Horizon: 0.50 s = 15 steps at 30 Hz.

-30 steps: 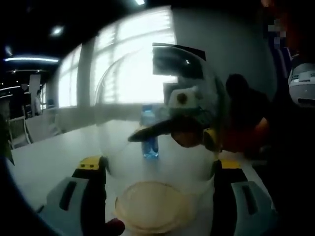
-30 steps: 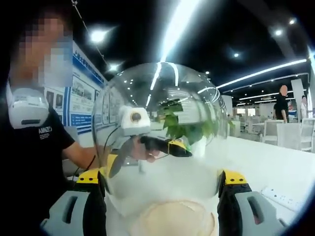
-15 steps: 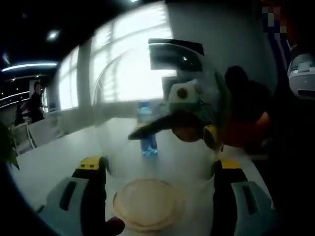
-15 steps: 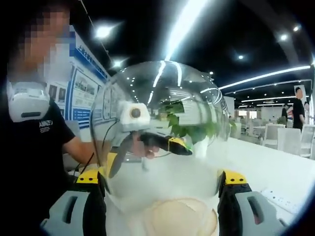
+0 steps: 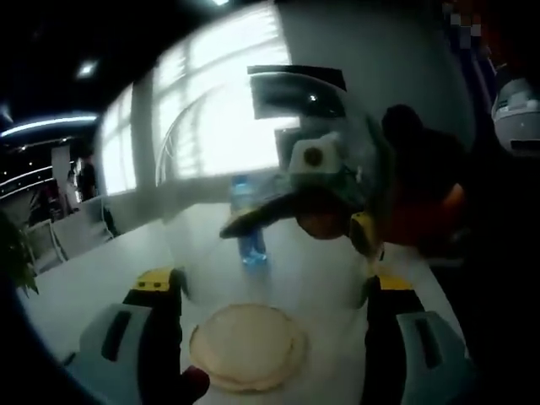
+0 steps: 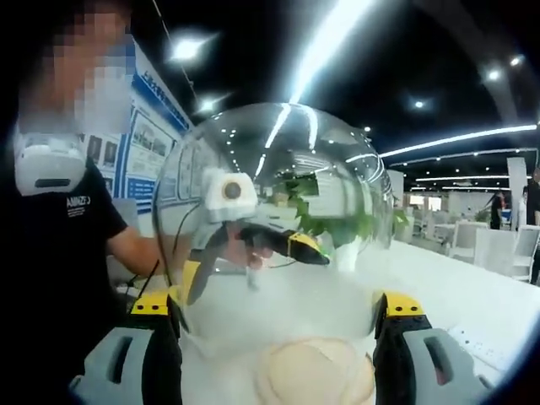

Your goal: Open the cover put in the Mizone put the cover back on

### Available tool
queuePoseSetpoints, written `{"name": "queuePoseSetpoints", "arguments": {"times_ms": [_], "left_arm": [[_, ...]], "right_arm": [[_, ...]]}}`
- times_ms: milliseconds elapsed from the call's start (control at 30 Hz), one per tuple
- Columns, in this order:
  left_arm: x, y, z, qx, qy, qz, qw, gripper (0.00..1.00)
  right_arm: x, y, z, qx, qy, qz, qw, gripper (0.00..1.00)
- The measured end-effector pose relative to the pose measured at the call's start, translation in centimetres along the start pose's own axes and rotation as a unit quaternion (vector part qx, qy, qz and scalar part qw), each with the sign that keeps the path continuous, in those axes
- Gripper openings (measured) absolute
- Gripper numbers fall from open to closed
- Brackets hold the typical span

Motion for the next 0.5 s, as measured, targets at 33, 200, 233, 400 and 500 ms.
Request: {"name": "queuePoseSetpoints", "arguments": {"times_ms": [33,200,233,400,500], "left_arm": [[0.2,0.1,0.0,-0.002,-0.005,-0.001,1.0000,0.76],[0.7,0.2,0.0,-0.008,-0.018,-0.005,0.9998,0.76],[0.8,0.3,-0.1,-0.008,-0.016,-0.005,0.9998,0.76],[1.3,0.6,0.0,-0.001,-0.010,-0.005,0.9999,0.76],[1.6,0.8,0.0,0.001,-0.007,-0.005,1.0000,0.76]], "right_arm": [[-0.2,0.0,0.0,-0.002,0.004,0.001,1.0000,0.89],[-0.9,0.2,0.0,-0.011,0.015,0.005,0.9998,0.89],[-1.0,0.2,0.1,-0.010,0.016,0.005,0.9998,0.89],[-1.4,0.2,0.2,-0.005,0.010,0.003,0.9999,0.89],[-1.7,0.1,0.2,-0.004,0.008,0.001,1.0000,0.89]]}}
Point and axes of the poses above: the point that each gripper's makers call its tool centre point, and the gripper's own axes: y roughly backward along the fingers, x roughly to its right, z roughly out of its underside, the point moved 10 cm from there along y, roughly backward along the fingers, and after that the axes turned 7 degrees about -x, right-handed, at the moved point
